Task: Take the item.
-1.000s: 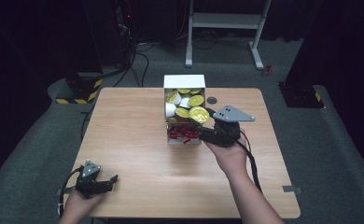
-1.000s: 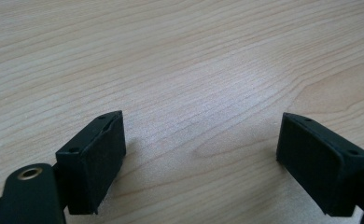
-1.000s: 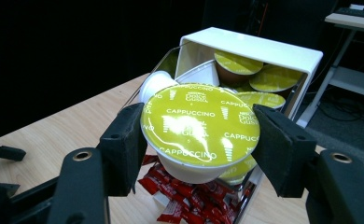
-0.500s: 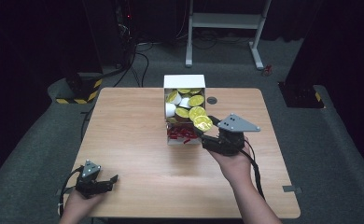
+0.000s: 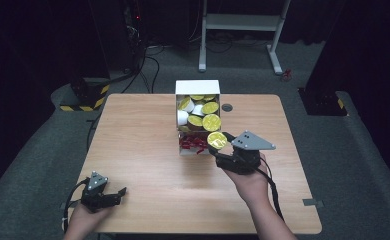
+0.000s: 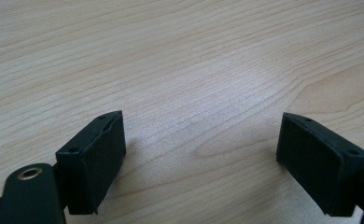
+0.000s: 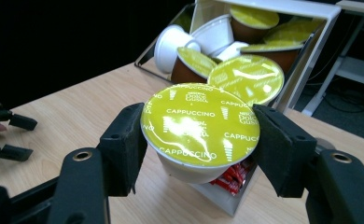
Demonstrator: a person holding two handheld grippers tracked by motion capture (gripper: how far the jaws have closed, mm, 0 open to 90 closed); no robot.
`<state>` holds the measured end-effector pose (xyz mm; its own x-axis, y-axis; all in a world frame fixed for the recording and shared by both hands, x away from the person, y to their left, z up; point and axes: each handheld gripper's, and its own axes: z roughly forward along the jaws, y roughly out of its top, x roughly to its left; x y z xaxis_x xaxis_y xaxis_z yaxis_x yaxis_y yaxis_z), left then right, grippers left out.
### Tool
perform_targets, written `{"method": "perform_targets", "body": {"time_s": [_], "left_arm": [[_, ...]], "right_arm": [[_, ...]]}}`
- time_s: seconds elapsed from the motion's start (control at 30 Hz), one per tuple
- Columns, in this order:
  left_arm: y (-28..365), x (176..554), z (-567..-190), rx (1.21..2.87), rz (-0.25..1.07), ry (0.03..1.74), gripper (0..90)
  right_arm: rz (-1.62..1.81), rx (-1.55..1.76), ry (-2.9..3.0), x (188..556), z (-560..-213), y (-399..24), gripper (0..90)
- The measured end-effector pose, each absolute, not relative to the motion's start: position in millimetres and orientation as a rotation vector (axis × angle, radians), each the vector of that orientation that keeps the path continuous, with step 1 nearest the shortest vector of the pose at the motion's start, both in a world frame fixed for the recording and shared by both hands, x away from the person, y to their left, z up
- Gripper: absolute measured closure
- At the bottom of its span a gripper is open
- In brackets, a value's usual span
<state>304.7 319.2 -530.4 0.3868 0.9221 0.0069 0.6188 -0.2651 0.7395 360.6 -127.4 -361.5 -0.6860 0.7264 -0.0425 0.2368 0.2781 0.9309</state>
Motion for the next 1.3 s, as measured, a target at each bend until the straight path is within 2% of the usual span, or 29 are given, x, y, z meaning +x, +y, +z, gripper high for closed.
{"method": "perform_targets", "body": {"time_s": [1.3], "left_arm": [[319,305,-530,1.989,0.591,1.319,16.1]], "right_arm": [[1.246,1.013,2.165,359,-453,-148,38.2]]}}
